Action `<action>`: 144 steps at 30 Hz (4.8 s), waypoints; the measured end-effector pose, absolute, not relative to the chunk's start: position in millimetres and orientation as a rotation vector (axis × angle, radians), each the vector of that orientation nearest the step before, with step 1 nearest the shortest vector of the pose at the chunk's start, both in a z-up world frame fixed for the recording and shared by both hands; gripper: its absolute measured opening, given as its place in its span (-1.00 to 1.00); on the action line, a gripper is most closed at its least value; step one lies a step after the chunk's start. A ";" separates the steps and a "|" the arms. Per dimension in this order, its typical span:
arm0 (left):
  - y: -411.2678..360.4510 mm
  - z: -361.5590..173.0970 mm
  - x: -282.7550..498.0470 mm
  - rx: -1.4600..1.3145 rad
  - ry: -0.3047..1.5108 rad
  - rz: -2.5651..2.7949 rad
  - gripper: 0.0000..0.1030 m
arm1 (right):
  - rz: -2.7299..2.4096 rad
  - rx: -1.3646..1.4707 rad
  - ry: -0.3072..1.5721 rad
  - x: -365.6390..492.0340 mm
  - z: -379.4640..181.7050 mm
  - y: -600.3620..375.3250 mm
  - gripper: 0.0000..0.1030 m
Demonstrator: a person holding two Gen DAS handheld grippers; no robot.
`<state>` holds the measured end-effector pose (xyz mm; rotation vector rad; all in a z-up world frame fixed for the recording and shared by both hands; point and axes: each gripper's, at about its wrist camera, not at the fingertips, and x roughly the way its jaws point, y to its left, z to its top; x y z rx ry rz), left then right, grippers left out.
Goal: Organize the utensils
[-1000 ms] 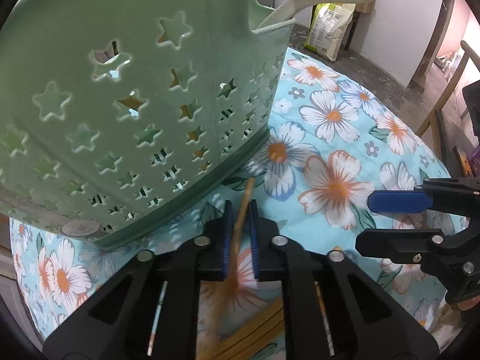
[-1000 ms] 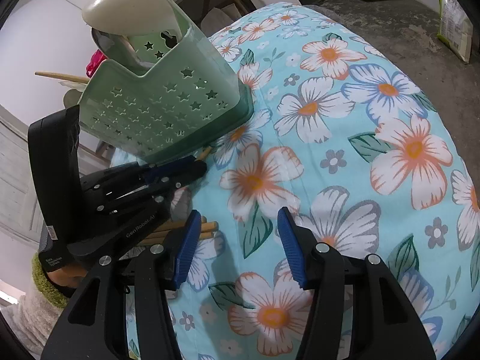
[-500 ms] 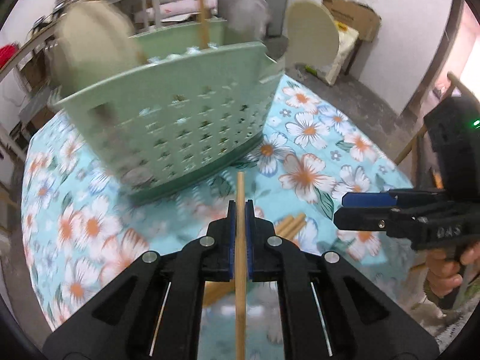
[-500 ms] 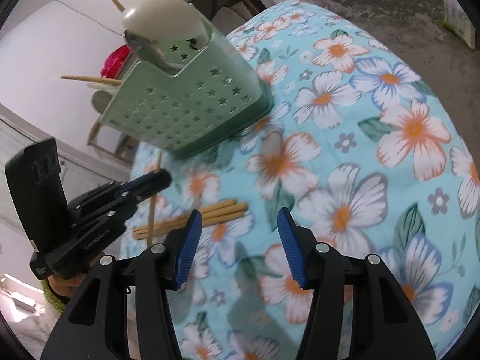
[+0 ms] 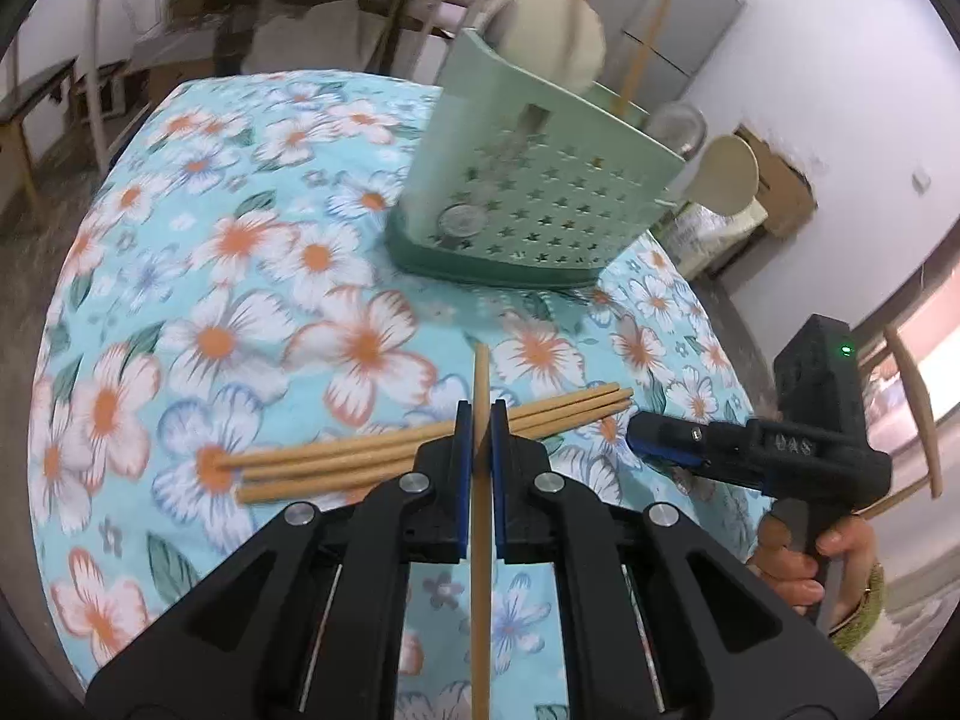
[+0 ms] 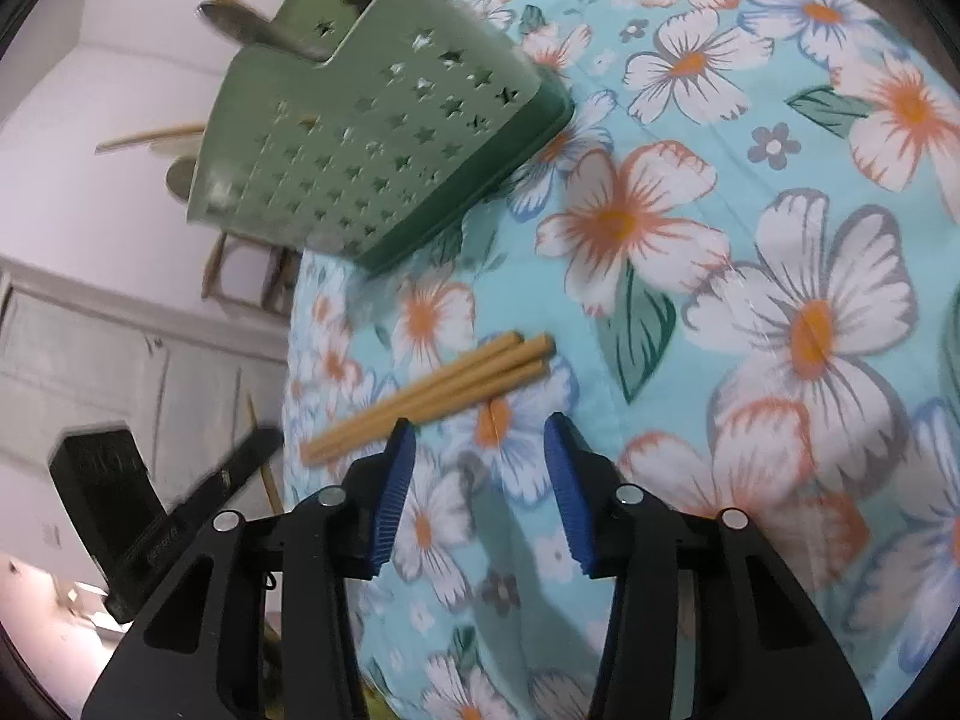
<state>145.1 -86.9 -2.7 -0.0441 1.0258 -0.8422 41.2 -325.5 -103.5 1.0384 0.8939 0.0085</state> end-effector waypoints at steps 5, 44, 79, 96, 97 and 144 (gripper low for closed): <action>-74.0 -5.3 142.6 -0.101 1.034 -0.832 -0.91 | -0.015 1.076 0.872 49.2 -109.0 -329.5 -0.30; -72.3 -2.4 140.6 -0.120 1.038 -0.846 -0.91 | -0.272 1.152 0.742 13.8 -109.6 -387.5 -0.49; -121.0 196.1 184.7 -0.263 0.439 -0.982 -0.91 | -0.269 0.654 0.458 -21.0 27.5 -367.3 -0.83; -210.3 171.3 221.1 -0.140 0.276 -0.815 -0.91 | -0.267 0.661 0.460 -26.8 27.3 -368.2 -0.83; -213.1 163.8 222.5 -0.127 0.289 -0.809 -0.91 | -0.268 0.663 0.459 -26.9 27.4 -368.6 -0.83; -69.3 19.1 131.7 0.158 0.810 -0.437 0.73 | -0.136 0.248 0.051 16.7 196.9 -323.3 -0.89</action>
